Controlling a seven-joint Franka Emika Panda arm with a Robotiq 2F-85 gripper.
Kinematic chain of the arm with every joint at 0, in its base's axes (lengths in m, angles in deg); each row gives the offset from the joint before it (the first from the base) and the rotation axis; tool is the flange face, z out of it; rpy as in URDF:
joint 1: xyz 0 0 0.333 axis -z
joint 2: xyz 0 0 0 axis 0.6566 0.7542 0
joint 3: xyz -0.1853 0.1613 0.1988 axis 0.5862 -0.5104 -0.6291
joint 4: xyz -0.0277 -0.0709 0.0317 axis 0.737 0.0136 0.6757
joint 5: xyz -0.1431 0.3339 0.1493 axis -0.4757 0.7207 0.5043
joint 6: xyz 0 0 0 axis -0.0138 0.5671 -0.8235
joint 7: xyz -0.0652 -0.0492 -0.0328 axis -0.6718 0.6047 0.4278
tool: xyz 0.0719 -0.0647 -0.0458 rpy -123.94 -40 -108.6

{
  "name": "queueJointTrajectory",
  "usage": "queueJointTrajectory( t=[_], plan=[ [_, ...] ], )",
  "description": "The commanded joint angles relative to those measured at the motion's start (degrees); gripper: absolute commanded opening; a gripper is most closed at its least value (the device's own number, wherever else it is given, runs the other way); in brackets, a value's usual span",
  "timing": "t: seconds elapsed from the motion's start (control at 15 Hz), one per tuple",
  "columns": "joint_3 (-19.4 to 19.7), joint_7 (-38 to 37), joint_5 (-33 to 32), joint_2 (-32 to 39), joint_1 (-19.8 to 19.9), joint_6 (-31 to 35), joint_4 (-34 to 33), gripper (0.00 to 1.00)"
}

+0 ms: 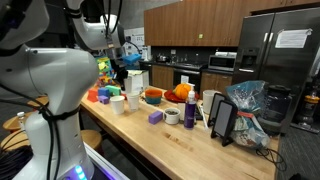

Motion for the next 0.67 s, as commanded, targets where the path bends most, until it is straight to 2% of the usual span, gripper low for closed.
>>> queueJointTrajectory(
  t=[0.0, 0.33, 0.6],
  plan=[
    [3.4, -0.4, -2.6, -0.8, -2.1, -0.1, 0.0, 0.0],
    [6.8, -1.5, -6.3, -0.9, -3.0, 0.6, 0.0, 0.0],
    [8.0, -2.7, -8.7, -1.2, -4.0, 0.6, -0.1, 0.0]
  ],
)
